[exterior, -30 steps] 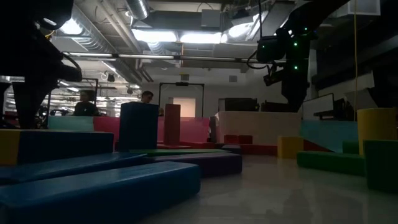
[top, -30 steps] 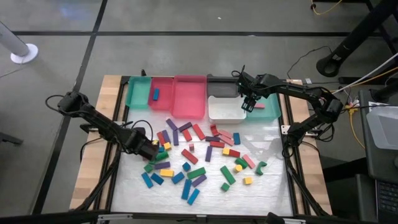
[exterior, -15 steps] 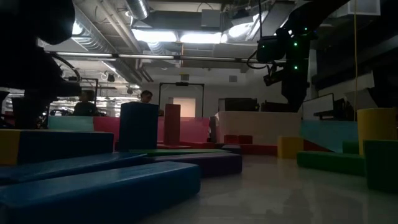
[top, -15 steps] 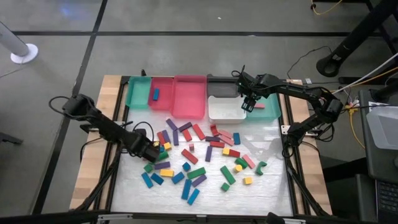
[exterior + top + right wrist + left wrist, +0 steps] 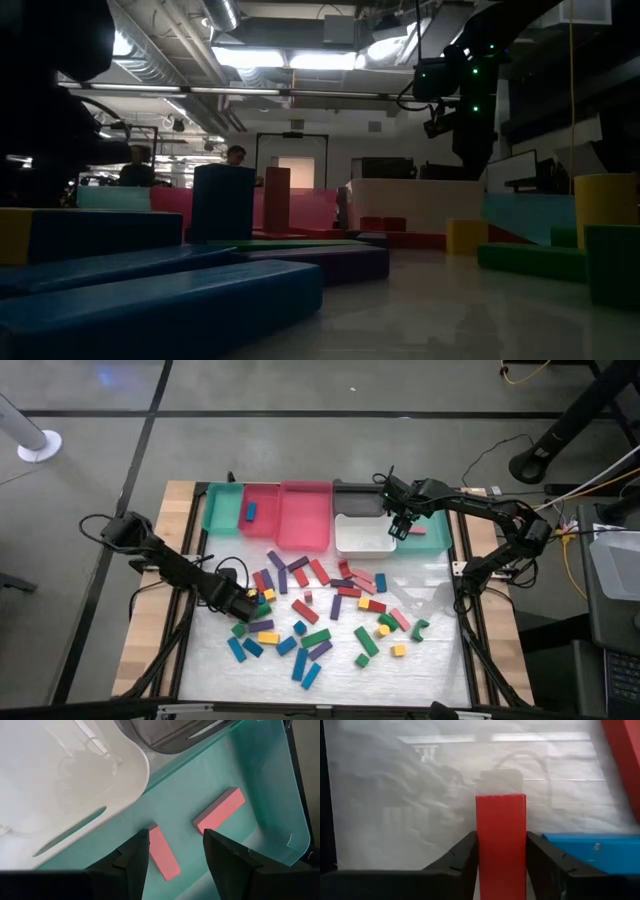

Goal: Sort blocks
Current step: Put the red block into the left green bin

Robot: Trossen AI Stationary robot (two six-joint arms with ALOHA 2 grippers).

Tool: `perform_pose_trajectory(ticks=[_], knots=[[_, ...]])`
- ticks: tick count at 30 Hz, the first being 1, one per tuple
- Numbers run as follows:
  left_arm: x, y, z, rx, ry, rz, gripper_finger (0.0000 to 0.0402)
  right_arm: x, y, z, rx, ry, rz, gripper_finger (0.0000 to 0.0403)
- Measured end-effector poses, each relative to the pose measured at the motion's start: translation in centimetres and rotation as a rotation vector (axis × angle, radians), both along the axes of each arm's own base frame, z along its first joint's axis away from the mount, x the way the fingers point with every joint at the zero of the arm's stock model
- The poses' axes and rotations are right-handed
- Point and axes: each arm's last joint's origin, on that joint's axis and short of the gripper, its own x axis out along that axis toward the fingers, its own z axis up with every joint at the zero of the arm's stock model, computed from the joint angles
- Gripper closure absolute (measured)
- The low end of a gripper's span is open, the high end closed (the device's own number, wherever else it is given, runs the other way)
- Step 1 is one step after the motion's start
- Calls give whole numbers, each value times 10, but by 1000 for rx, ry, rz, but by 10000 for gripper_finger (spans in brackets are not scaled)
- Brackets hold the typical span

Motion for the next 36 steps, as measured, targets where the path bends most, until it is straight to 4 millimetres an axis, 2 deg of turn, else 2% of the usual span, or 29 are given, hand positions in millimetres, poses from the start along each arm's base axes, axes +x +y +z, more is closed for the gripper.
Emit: perform_pose_trajectory(ticks=[8,16,21,27,31,36], knots=[[-6,3,14,-29,-57,-35,285,0,0,0,0,0,0,214],[-17,15,51,59,-323,-8,286,0,0,0,0,0,0,214],[-31,30,75,271,-529,46,287,0,0,0,-1,-1,0,214],[-44,57,95,681,-670,110,287,0,0,0,-2,-4,0,214],[-45,77,101,934,-616,155,288,0,0,0,-3,-5,0,214],[-45,101,102,1062,-405,174,287,0,0,0,-3,-5,0,214]])
